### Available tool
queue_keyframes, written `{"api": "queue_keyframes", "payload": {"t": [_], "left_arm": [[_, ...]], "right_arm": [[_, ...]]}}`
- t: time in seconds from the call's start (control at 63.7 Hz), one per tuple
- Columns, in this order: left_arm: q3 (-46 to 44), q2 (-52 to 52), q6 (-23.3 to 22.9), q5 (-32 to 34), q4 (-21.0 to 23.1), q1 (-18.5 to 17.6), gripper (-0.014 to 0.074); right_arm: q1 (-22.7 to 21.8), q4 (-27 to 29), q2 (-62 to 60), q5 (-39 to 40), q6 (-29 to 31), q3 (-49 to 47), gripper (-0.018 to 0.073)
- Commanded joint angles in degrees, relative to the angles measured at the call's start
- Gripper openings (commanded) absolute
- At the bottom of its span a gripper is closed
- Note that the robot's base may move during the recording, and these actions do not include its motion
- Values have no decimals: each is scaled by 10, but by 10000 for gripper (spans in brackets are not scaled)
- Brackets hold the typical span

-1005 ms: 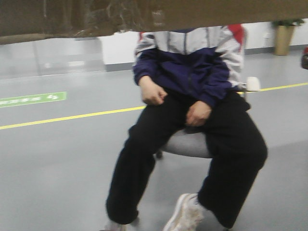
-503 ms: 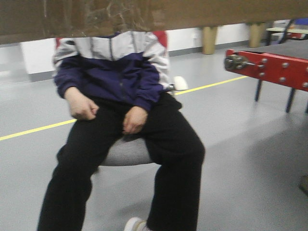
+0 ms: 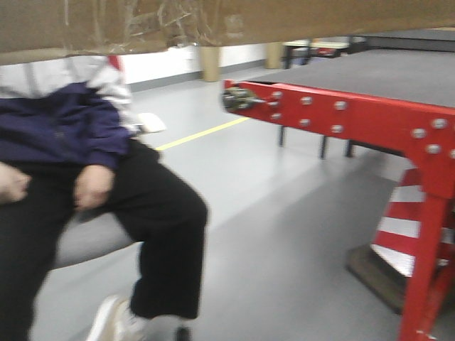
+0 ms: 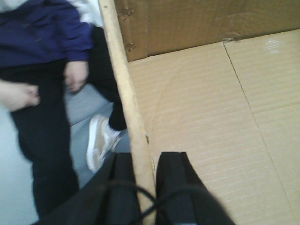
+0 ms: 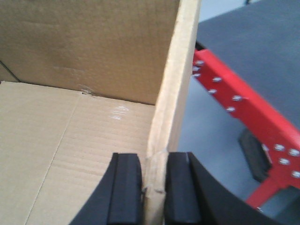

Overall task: Grab carton from right shelf to conveyor
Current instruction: 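Carry the box with both grippers to the red conveyor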

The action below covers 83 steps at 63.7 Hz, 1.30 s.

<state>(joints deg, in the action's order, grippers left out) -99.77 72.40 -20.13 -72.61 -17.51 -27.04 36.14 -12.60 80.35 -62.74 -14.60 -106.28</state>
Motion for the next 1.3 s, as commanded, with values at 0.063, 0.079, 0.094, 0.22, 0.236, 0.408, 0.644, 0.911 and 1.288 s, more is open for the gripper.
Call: {"api": "queue_keyframes", "payload": {"t": [0.063,0.079,0.094,0.22,0.236,0.408,0.644,0.911,1.288], "left_arm": [[-3,-4,2,26,37,-8,-16],[-3,-4,2,26,37,-8,-16],[-3,-4,2,26,37,-8,-16],[-3,-4,2,26,37,-8,-16],[-3,-4,2,26,37,-8,-16],[-3,-4,2,26,37,-8,-16],[-3,-4,2,26,37,-8,-16],[-3,-4,2,26,37,-8,-16],[-3,-4,2,26,37,-8,-16]], "right_arm": [[2,15,-6,54,7,-4,-70],[2,15,-6,54,7,-4,-70],[2,15,-6,54,7,-4,-70],[2,15,-6,54,7,-4,-70],[2,15,-6,54,7,-4,-70],[2,15,-6,54,7,-4,-70],[2,15,-6,54,7,-4,-70],[2,15,-6,54,7,-4,-70],[2,15,-6,54,7,-4,-70]]}}
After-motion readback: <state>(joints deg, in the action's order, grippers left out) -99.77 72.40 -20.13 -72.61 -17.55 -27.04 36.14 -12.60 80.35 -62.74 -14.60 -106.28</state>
